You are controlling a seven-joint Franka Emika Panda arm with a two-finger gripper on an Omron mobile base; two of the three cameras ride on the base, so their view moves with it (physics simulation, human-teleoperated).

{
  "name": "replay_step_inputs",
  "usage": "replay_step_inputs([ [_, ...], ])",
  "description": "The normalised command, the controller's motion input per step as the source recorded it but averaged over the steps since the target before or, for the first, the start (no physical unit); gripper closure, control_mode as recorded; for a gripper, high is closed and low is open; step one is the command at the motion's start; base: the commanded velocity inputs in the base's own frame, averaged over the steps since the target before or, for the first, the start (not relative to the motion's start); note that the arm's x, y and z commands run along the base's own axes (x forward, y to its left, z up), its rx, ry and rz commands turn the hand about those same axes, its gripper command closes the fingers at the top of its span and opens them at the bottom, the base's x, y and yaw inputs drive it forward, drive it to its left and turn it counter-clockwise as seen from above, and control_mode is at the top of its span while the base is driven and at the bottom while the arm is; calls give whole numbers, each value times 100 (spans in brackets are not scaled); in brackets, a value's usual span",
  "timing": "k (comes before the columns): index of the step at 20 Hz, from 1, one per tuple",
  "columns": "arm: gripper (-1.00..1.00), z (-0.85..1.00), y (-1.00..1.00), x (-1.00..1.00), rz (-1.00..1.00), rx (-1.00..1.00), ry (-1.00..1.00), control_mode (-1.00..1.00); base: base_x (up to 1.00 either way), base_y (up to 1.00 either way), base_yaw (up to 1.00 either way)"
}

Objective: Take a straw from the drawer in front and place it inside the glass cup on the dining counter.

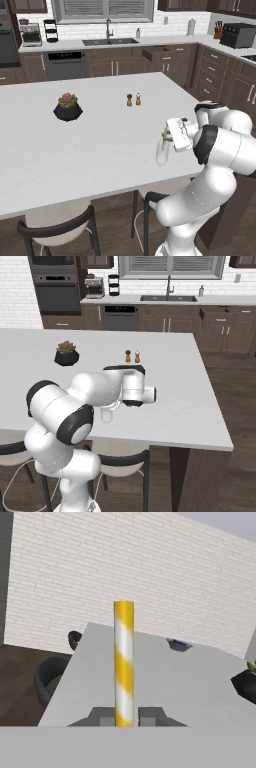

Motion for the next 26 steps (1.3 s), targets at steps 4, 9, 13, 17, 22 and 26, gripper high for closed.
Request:
replay_step_inputs([
  [4,-100,0,0,-6,3,0,-4,-100,0,0,0],
  [9,-100,2,-2,-10,1,0,-2,-100,0,0,0],
  [13,-100,5,-6,-13,1,1,-5,-100,0,0,0],
  [17,-100,27,-3,-12,0,3,-6,-100,0,0,0],
  [22,-100,72,0,-6,0,2,-5,-100,0,0,0],
  [26,-100,91,0,-27,0,0,-6,-100,0,0,0],
])
